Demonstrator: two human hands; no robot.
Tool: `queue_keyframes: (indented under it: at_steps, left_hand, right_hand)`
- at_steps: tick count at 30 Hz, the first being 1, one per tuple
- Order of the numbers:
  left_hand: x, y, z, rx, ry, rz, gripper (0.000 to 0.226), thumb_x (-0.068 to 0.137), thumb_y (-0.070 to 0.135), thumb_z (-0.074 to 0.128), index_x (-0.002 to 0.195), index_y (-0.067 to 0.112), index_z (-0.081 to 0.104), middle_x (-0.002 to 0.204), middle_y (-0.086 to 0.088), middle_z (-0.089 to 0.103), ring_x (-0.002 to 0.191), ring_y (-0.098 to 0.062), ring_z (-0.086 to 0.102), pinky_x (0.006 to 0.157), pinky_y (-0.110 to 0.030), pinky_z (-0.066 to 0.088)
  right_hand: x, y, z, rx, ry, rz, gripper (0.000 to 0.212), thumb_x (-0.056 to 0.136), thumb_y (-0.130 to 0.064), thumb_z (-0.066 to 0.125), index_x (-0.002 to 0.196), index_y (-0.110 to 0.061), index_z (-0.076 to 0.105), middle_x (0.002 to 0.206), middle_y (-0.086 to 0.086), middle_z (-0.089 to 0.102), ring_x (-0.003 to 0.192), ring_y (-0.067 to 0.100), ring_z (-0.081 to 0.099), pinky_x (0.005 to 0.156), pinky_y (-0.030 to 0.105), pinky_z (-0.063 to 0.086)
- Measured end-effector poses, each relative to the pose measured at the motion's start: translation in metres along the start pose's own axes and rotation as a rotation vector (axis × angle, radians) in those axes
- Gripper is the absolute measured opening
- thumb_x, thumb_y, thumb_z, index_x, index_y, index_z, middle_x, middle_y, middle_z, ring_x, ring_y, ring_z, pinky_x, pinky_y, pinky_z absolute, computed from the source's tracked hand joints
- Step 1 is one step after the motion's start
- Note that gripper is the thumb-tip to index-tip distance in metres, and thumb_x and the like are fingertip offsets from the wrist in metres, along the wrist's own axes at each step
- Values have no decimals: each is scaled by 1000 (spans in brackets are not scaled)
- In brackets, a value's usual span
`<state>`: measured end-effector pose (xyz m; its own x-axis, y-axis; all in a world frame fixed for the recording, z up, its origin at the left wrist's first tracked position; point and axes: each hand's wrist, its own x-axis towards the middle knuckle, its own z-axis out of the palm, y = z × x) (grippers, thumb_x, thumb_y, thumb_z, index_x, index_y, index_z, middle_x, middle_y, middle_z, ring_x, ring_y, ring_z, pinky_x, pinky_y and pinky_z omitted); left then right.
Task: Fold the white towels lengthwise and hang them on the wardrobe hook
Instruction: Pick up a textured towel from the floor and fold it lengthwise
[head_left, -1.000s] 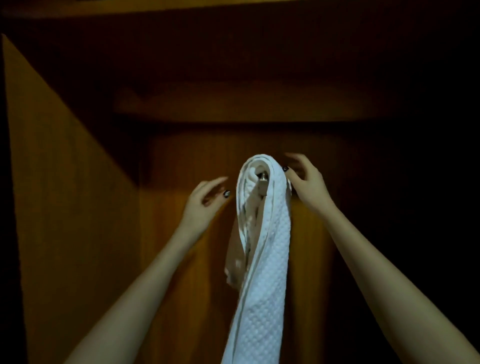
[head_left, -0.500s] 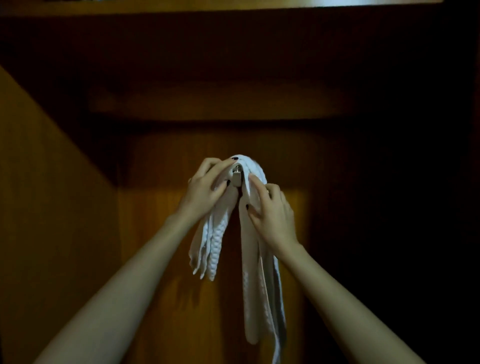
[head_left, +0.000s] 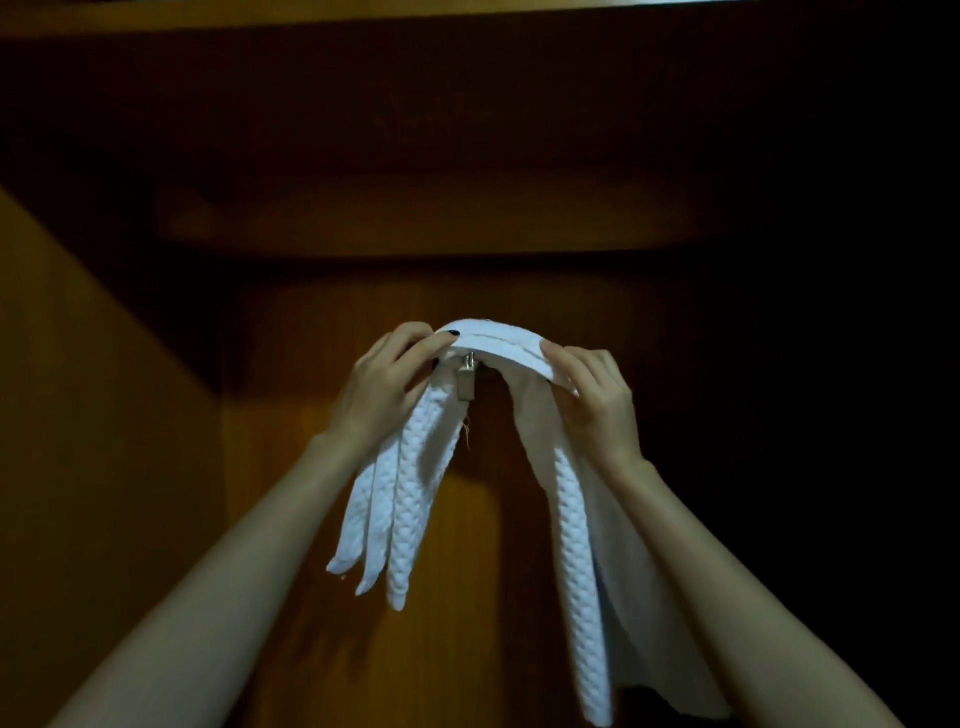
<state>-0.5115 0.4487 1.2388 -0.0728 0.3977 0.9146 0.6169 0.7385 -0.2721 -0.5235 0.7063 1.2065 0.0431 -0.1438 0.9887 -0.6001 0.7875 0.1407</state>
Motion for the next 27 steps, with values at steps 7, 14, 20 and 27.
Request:
queue_keyframes:
  at_steps: [7, 14, 20, 27]
  left_hand:
    - [-10, -22, 18, 67, -20, -113, 39, 86, 2, 64, 124, 9, 59, 113, -10, 57, 99, -28, 58, 75, -37, 50]
    - [-34, -27, 36, 20, 14, -194, 39, 84, -3, 62, 121, 9, 59, 112, -8, 58, 97, -26, 57, 78, -31, 45]
    - [-43, -12, 40, -41, 36, -260, 39, 87, 0, 54, 124, 12, 57, 113, -6, 56, 96, -24, 56, 77, -35, 49]
    - [-49, -28, 24, -4, 1, -228, 48, 89, 1, 55, 134, 17, 51, 114, -4, 56, 98, -23, 54, 80, -32, 44]
  right_hand:
    - [25, 11, 21, -26, -187, -23, 36, 83, 9, 64, 117, -2, 66, 104, 14, 66, 89, 35, 59, 68, 45, 52]
    - [13, -2, 34, 27, -210, 82, 44, 84, 6, 63, 127, -6, 60, 115, 9, 63, 103, 29, 55, 82, 42, 50]
    - [-38, -31, 33, -42, -379, 237, 73, 89, -14, 62, 151, -27, 25, 120, 8, 50, 106, 24, 50, 82, 38, 49]
    - [5, -7, 19, -6, -251, 147, 56, 87, 8, 56, 138, -13, 51, 106, 12, 59, 98, 27, 54, 78, 37, 49]
